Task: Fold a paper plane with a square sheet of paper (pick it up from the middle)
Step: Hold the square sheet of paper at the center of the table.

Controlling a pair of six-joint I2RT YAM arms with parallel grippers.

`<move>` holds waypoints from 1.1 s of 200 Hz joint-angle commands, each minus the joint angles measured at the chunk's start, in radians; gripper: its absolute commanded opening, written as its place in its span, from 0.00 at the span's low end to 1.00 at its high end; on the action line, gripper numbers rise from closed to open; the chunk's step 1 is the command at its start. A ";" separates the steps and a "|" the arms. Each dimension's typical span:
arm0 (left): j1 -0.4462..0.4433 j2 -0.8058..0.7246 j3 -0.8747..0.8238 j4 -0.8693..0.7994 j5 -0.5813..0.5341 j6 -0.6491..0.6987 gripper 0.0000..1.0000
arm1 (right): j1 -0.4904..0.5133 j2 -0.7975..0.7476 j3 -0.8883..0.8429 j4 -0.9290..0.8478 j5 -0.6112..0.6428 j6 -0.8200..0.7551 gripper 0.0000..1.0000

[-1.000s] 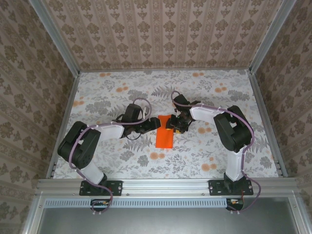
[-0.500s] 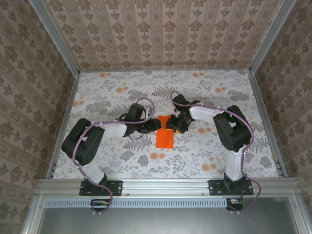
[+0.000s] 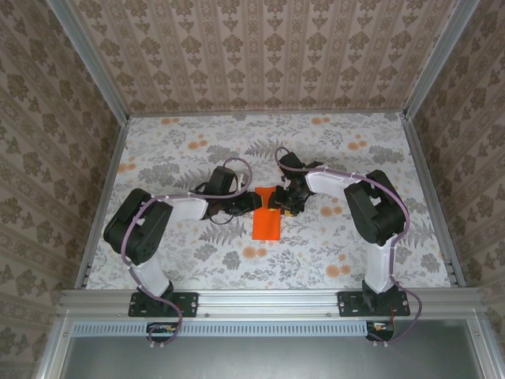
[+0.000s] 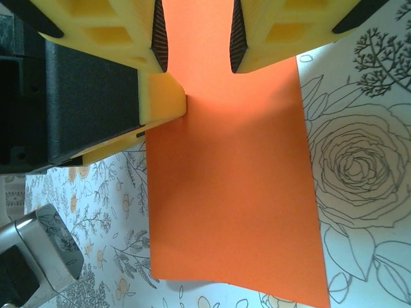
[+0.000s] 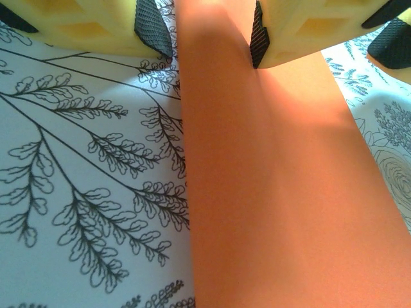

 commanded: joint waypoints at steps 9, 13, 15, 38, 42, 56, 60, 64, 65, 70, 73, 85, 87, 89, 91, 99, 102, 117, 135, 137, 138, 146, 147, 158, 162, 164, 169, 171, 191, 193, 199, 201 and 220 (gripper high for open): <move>-0.011 0.031 0.034 -0.024 0.026 0.011 0.31 | 0.007 0.265 -0.111 -0.011 0.253 -0.023 0.49; -0.011 0.034 0.036 -0.025 0.027 0.012 0.31 | 0.010 0.265 -0.110 -0.011 0.254 -0.023 0.49; -0.011 0.034 0.036 -0.025 0.027 0.012 0.31 | 0.009 0.266 -0.110 -0.011 0.254 -0.023 0.49; -0.014 0.045 0.045 -0.038 0.030 0.015 0.28 | 0.011 0.270 -0.108 -0.011 0.253 -0.025 0.50; -0.015 0.047 0.046 -0.040 0.030 0.016 0.27 | 0.011 0.270 -0.108 -0.011 0.253 -0.026 0.50; -0.017 0.054 0.048 -0.049 0.027 0.017 0.26 | 0.012 0.271 -0.110 -0.011 0.254 -0.027 0.50; -0.017 0.056 0.048 -0.051 0.027 0.016 0.25 | 0.012 0.272 -0.110 -0.011 0.254 -0.028 0.50; -0.017 0.058 0.049 -0.054 0.026 0.016 0.25 | 0.012 0.273 -0.111 -0.011 0.253 -0.027 0.49; -0.017 0.058 0.049 -0.055 0.026 0.016 0.25 | 0.012 0.273 -0.111 -0.011 0.254 -0.027 0.49; -0.017 0.061 0.049 -0.056 0.026 0.015 0.25 | 0.012 0.273 -0.111 -0.011 0.254 -0.027 0.49; -0.017 0.061 0.048 -0.056 0.026 0.014 0.24 | 0.012 0.273 -0.112 -0.010 0.254 -0.027 0.49; -0.017 0.061 0.048 -0.056 0.025 0.013 0.24 | 0.013 0.273 -0.114 -0.010 0.256 -0.028 0.49; -0.017 0.060 0.047 -0.056 0.026 0.013 0.24 | 0.012 0.273 -0.114 -0.010 0.257 -0.029 0.48; -0.017 0.059 0.048 -0.056 0.025 0.012 0.24 | 0.012 0.273 -0.114 -0.011 0.258 -0.029 0.48; -0.017 0.059 0.047 -0.056 0.025 0.013 0.24 | 0.012 0.274 -0.115 -0.010 0.258 -0.029 0.48; -0.017 0.056 0.048 -0.057 0.023 0.015 0.24 | 0.012 0.274 -0.116 -0.011 0.260 -0.029 0.48; -0.017 0.056 0.048 -0.057 0.024 0.015 0.24 | 0.012 0.275 -0.116 -0.009 0.260 -0.029 0.48; -0.017 0.053 0.047 -0.058 0.023 0.016 0.24 | 0.012 0.277 -0.116 -0.010 0.261 -0.029 0.48; -0.017 0.053 0.047 -0.061 0.023 0.017 0.23 | 0.014 0.280 -0.114 -0.010 0.263 -0.029 0.48; -0.017 0.053 0.046 -0.061 0.023 0.017 0.24 | 0.014 0.280 -0.114 -0.009 0.263 -0.028 0.48; -0.017 0.054 0.047 -0.061 0.023 0.017 0.23 | 0.014 0.280 -0.114 -0.010 0.262 -0.029 0.48; -0.017 0.055 0.049 -0.062 0.023 0.018 0.23 | 0.014 0.281 -0.111 -0.010 0.264 -0.030 0.48; -0.017 0.055 0.048 -0.062 0.023 0.018 0.23 | 0.014 0.282 -0.112 -0.010 0.265 -0.030 0.48; -0.017 0.059 0.048 -0.062 0.023 0.016 0.23 | 0.014 0.285 -0.111 -0.011 0.264 -0.030 0.48; -0.017 0.058 0.049 -0.062 0.022 0.016 0.23 | 0.014 0.285 -0.110 -0.011 0.264 -0.030 0.48; -0.018 0.059 0.048 -0.064 0.022 0.016 0.23 | 0.014 0.286 -0.109 -0.011 0.265 -0.030 0.48; -0.017 0.060 0.049 -0.063 0.022 0.017 0.22 | 0.015 0.288 -0.110 -0.011 0.265 -0.030 0.48; -0.017 0.060 0.049 -0.064 0.023 0.016 0.22 | 0.015 0.288 -0.110 -0.010 0.264 -0.030 0.48; -0.018 0.064 0.049 -0.070 0.022 0.017 0.21 | 0.017 0.291 -0.108 -0.011 0.264 -0.031 0.48; -0.018 0.065 0.049 -0.071 0.023 0.017 0.21 | 0.017 0.290 -0.108 -0.011 0.264 -0.030 0.48; -0.018 0.067 0.049 -0.074 0.021 0.016 0.21 | 0.017 0.291 -0.108 -0.011 0.264 -0.030 0.48; -0.019 0.068 0.049 -0.074 0.021 0.016 0.20 | 0.017 0.291 -0.107 -0.011 0.264 -0.031 0.48; -0.019 0.075 0.049 -0.095 0.018 0.017 0.19 | 0.020 0.296 -0.106 -0.011 0.263 -0.030 0.48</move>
